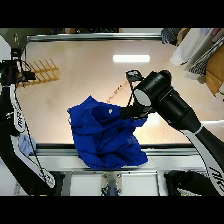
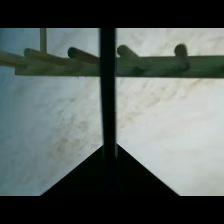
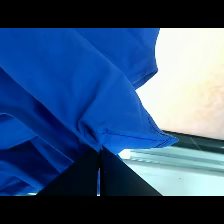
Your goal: Fold the clothes and pants, and hang the long-sleeved shirts on hangers.
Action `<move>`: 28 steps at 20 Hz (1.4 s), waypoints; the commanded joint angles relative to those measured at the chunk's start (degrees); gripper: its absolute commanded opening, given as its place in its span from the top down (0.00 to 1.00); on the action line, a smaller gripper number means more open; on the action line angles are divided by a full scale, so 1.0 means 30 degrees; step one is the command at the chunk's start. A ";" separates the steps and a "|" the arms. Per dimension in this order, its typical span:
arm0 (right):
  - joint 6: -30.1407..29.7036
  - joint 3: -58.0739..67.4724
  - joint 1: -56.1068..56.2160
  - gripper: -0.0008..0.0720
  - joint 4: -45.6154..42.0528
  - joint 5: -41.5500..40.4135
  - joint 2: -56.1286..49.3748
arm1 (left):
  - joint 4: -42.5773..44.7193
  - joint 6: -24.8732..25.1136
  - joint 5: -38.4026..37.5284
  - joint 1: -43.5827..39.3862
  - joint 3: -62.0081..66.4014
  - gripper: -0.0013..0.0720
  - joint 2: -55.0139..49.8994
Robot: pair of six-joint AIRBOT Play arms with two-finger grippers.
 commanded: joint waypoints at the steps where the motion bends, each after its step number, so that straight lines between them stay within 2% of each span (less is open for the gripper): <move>1: 0.0000 0.0022 -0.0007 0.98 -0.0007 -0.0838 0.0364 | 0.0124 -0.0007 -0.0066 -0.0845 0.0044 0.97 0.1712; 5: 0.0000 0.0022 -0.0007 0.98 0.0000 -0.2215 0.1260 | 0.0066 -0.0007 -0.0699 -0.2033 0.0044 0.97 0.3694; 8: 0.0000 0.0022 -0.0015 0.98 -0.0007 -0.3031 0.2004 | -0.0138 0.0000 -0.2091 -0.3410 0.0044 0.97 0.5209; 10: 0.0007 0.0022 -0.0029 0.98 -0.0131 -0.3053 0.2368 | -0.1588 0.1020 -0.3818 -0.4481 0.0044 0.97 0.6288; 11: 0.0007 0.0022 -0.0029 0.98 -0.0146 -0.3060 0.2484 | -0.3257 0.2441 -0.4656 -0.4881 0.0044 0.97 0.6754; 13: 0.0015 0.0022 -0.0029 0.98 -0.0146 -0.3053 0.2688 | -0.7883 0.6360 -0.6900 -0.5457 0.0044 0.97 0.7592; 16: 0.0022 0.0022 -0.0029 0.98 -0.0146 -0.3031 0.2936 | -1.5183 1.2371 -1.1868 -0.5603 0.0044 0.97 0.8102; 17: 0.0095 0.0022 -0.0029 0.98 -0.0138 -0.2980 0.2973 | -1.7646 1.3733 -1.3821 -0.5581 0.0036 0.97 0.8087; 18: 0.0328 0.0022 -0.0029 0.98 -0.0131 -0.2980 0.2987 | -1.8950 1.3930 -1.5118 -0.5588 -0.0087 0.97 0.8087; 22: 0.0379 0.0022 -0.0029 0.98 -0.0109 -0.2827 0.3024 | -1.8374 1.4032 -1.5030 -0.5785 -0.1734 0.97 0.8765; 23: 0.0386 0.0022 -0.0029 0.98 -0.0095 -0.2820 0.3024 | -1.8418 1.4885 -1.4972 -0.5690 -0.2106 0.97 0.8816; 28: 0.0809 0.0022 -0.0036 0.98 -0.0146 -0.2237 0.3177 | -1.8622 2.2003 -1.5395 -0.4342 -0.6018 0.97 1.0171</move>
